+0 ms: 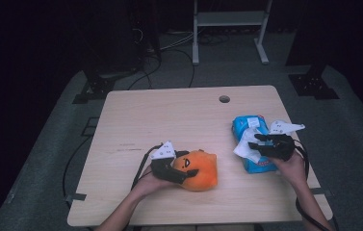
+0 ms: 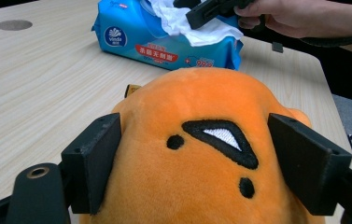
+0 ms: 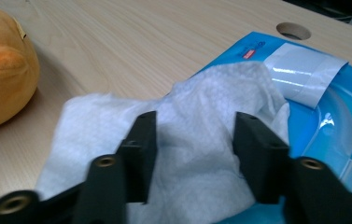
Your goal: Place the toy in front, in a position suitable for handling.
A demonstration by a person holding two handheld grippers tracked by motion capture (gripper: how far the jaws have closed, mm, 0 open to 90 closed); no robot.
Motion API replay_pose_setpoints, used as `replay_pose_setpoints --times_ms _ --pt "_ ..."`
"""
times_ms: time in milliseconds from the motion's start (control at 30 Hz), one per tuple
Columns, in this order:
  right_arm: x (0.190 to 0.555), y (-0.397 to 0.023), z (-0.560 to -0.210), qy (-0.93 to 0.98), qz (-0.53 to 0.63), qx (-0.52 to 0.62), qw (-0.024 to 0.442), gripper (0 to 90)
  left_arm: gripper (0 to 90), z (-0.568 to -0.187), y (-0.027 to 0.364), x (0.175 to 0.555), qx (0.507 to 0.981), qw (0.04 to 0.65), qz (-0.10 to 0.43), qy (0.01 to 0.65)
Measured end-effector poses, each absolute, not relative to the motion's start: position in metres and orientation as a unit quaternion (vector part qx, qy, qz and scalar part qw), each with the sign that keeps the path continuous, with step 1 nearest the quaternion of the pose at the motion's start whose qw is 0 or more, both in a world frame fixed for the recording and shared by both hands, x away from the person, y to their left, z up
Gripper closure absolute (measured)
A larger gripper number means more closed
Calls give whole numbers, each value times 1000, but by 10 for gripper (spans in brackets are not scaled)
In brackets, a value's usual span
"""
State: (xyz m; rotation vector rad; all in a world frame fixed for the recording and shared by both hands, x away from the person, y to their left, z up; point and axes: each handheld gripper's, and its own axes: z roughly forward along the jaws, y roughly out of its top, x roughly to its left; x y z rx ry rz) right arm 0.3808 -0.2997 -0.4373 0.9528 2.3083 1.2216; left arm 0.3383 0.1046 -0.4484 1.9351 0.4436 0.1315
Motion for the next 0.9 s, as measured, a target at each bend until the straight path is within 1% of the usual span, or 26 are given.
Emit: replay_pose_setpoints --times_ms 100,133,167,200,233,400,633,667,900 --pt "382 -303 -438 808 442 353 166 585 197 -449 105 339 815 545 55 188" --pt "382 -303 -438 805 445 357 165 620 197 -449 105 339 815 545 55 188" --pt "382 -304 -437 802 446 359 168 687 197 -448 105 339 816 545 55 187" --pt "382 -305 -436 801 442 365 175 704 197 -448 105 338 816 544 55 187" --pt "383 -306 -436 799 444 368 171 727 197 -448 105 338 816 544 55 187" --pt "385 -307 -434 798 436 377 177 831 196 -449 105 339 815 546 54 187" --pt "384 -309 -428 792 444 383 172 864 195 -449 105 338 814 547 56 187" --pt "383 -310 -428 790 451 381 164 865 195 -449 105 338 814 547 56 187" --pt "376 -308 -417 789 466 367 157 867 191 -449 105 338 814 546 58 188"
